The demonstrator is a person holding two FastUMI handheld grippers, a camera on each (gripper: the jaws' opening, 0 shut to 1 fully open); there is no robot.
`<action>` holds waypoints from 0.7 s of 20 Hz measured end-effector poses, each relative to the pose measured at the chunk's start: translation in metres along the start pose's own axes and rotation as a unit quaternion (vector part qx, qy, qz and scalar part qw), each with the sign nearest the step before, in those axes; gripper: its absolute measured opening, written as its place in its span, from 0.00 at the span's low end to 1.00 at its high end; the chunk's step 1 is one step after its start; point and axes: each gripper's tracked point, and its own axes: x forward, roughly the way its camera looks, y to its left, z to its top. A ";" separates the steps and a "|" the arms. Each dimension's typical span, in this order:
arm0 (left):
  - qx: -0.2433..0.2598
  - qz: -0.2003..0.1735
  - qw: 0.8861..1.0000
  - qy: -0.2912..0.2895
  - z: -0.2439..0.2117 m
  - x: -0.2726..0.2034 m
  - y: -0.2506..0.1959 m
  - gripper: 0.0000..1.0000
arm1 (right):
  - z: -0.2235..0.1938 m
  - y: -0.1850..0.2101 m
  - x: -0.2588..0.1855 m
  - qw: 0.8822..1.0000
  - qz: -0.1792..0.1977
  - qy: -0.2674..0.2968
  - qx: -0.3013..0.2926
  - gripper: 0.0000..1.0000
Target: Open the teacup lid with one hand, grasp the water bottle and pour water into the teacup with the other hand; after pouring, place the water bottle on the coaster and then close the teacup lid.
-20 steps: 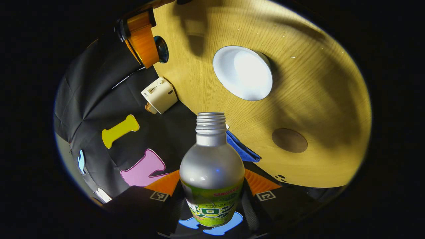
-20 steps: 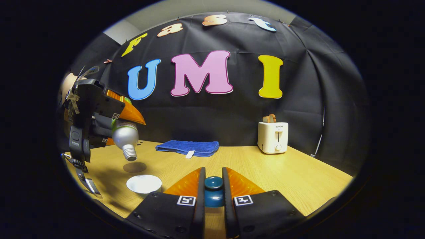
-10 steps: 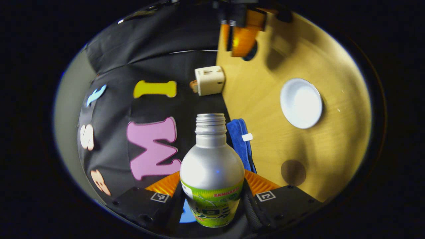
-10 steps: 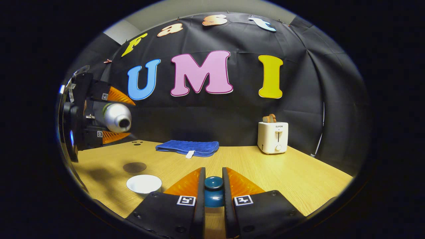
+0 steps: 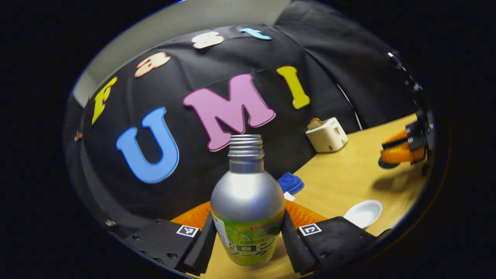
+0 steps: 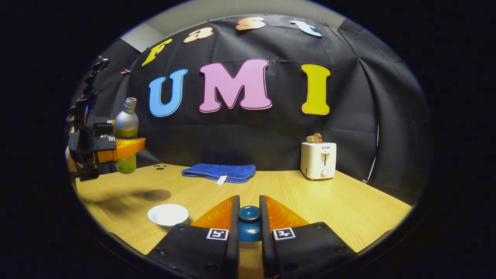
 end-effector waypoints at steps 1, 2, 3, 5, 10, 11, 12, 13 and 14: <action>-0.044 -0.002 0.999 -0.002 -0.007 0.010 0.002 0.79 | 0.000 -0.002 0.001 1.000 -0.005 0.000 0.000 0.27; -0.086 -0.005 0.996 -0.005 -0.016 0.014 0.005 0.79 | 0.000 -0.002 -0.001 1.000 -0.006 -0.001 0.000 0.27; -0.119 -0.008 0.993 -0.006 -0.022 0.017 0.005 0.79 | 0.000 -0.002 -0.001 1.000 -0.006 -0.001 0.000 0.27; -0.161 -0.013 0.987 -0.013 -0.035 0.030 0.007 0.79 | 0.001 -0.002 -0.001 1.000 -0.006 -0.001 0.000 0.27; -0.204 -0.026 0.978 0.014 -0.071 0.050 -0.001 0.80 | 0.000 -0.002 -0.001 1.000 -0.007 -0.001 0.000 0.27; -0.210 -0.028 0.977 0.018 -0.079 0.053 -0.004 0.82 | -0.001 -0.002 -0.001 1.000 -0.007 -0.001 0.000 0.27; -0.213 -0.029 0.976 0.023 -0.085 0.058 -0.005 0.82 | 0.000 -0.002 -0.001 1.000 -0.009 -0.002 0.000 0.27; -0.213 -0.026 0.976 0.029 -0.090 0.060 -0.006 0.82 | 0.000 -0.003 0.000 1.000 -0.011 -0.002 0.000 0.27; -0.211 -0.021 0.977 0.031 -0.094 0.061 -0.004 0.82 | -0.001 -0.003 0.000 1.000 -0.011 -0.002 0.000 0.27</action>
